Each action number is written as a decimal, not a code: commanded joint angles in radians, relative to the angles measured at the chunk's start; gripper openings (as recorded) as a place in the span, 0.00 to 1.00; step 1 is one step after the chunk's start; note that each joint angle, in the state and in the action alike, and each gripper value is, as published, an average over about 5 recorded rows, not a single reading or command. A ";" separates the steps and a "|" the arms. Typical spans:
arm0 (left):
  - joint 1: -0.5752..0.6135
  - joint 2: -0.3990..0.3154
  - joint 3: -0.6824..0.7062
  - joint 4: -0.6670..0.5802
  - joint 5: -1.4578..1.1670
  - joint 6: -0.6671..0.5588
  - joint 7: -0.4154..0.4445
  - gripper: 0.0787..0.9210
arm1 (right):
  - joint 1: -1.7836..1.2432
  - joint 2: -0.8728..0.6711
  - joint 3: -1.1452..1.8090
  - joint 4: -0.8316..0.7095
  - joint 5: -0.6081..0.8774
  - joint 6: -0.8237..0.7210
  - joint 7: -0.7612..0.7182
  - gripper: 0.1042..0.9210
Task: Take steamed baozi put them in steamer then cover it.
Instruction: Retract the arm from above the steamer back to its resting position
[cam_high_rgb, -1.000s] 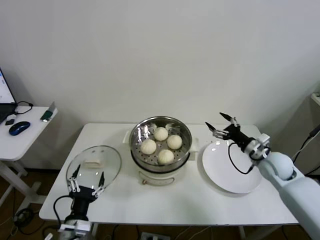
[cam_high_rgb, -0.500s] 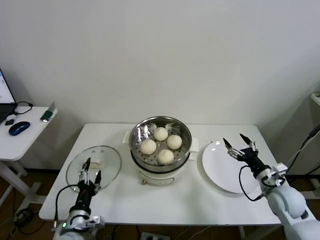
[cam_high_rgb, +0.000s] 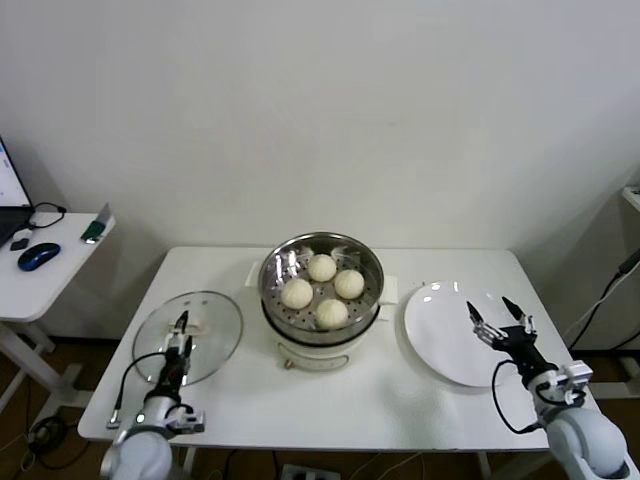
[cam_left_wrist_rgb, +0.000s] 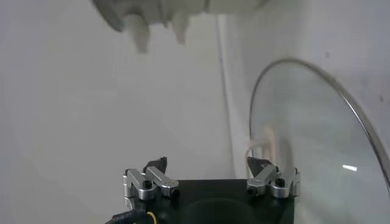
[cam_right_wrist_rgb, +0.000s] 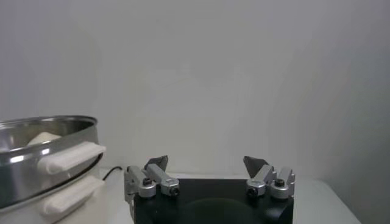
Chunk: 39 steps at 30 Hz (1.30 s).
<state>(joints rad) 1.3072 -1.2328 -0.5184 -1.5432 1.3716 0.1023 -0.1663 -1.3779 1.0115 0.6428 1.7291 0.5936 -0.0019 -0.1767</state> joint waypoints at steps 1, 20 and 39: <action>-0.169 0.011 0.009 0.254 0.114 -0.015 -0.039 0.88 | -0.049 0.032 0.038 0.005 -0.028 0.003 -0.008 0.88; -0.270 0.027 0.045 0.323 0.039 -0.030 -0.050 0.88 | -0.053 0.048 0.022 -0.020 -0.109 0.032 -0.040 0.88; -0.268 0.022 0.045 0.327 -0.004 -0.073 -0.048 0.36 | -0.049 0.076 0.013 -0.042 -0.172 0.054 -0.055 0.88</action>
<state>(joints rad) 1.0458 -1.2120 -0.4747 -1.2194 1.3871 0.0383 -0.2123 -1.4276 1.0836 0.6564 1.6902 0.4424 0.0485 -0.2299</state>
